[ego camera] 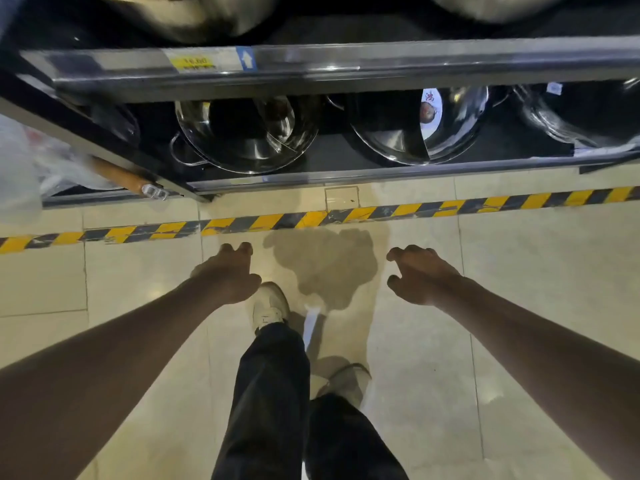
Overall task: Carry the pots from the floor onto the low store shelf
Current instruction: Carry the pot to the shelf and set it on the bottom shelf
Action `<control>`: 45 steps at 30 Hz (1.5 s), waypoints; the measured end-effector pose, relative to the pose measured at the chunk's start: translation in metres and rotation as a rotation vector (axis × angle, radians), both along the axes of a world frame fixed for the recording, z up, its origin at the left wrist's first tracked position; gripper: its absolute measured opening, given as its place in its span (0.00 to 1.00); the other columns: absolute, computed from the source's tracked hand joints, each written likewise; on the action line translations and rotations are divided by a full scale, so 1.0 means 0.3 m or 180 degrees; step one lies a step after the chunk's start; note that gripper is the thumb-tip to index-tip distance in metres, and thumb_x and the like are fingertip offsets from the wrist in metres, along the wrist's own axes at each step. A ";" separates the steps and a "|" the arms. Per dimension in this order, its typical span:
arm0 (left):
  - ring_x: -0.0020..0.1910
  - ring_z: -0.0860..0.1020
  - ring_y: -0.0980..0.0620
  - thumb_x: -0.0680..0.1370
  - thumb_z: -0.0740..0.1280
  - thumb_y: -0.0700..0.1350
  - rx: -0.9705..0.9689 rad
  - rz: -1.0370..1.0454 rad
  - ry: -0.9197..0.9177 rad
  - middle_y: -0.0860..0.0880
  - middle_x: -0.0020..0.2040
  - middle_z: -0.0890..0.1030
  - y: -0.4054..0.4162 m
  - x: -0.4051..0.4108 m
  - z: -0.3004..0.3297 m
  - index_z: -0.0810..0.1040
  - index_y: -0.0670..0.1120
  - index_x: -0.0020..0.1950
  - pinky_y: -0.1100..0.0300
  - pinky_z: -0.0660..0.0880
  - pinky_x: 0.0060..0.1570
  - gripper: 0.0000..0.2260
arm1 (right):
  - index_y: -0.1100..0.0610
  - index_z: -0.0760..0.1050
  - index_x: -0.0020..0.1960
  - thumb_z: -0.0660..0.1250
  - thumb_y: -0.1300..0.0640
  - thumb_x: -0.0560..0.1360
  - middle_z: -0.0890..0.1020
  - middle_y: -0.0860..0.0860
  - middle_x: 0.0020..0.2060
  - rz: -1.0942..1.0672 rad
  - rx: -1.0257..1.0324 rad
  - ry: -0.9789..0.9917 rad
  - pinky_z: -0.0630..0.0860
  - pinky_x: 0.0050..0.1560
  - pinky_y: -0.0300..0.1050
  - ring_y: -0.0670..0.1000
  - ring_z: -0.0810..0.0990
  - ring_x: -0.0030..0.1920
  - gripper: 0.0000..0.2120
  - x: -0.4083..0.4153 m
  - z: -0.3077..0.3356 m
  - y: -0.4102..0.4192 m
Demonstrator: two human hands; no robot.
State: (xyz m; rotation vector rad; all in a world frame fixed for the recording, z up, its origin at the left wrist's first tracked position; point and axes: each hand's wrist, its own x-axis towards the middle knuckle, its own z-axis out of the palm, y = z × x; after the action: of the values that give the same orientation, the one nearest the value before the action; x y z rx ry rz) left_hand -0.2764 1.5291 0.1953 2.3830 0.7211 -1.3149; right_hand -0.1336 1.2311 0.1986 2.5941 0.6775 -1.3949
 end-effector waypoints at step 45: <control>0.74 0.47 0.20 0.78 0.66 0.57 0.0800 -0.0288 -0.0943 0.36 0.81 0.40 0.182 0.327 -0.495 0.37 0.56 0.79 0.29 0.51 0.72 0.42 | 0.52 0.29 0.78 0.68 0.45 0.73 0.37 0.74 0.74 -0.0604 -0.0154 -0.1203 0.61 0.71 0.63 0.76 0.42 0.75 0.54 0.473 -0.450 0.155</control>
State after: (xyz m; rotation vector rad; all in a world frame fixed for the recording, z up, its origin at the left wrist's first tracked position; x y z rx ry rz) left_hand -0.1783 1.5835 0.0467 2.7600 0.7331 -0.9156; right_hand 0.0083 1.2777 0.0637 2.8264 0.3470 -0.9003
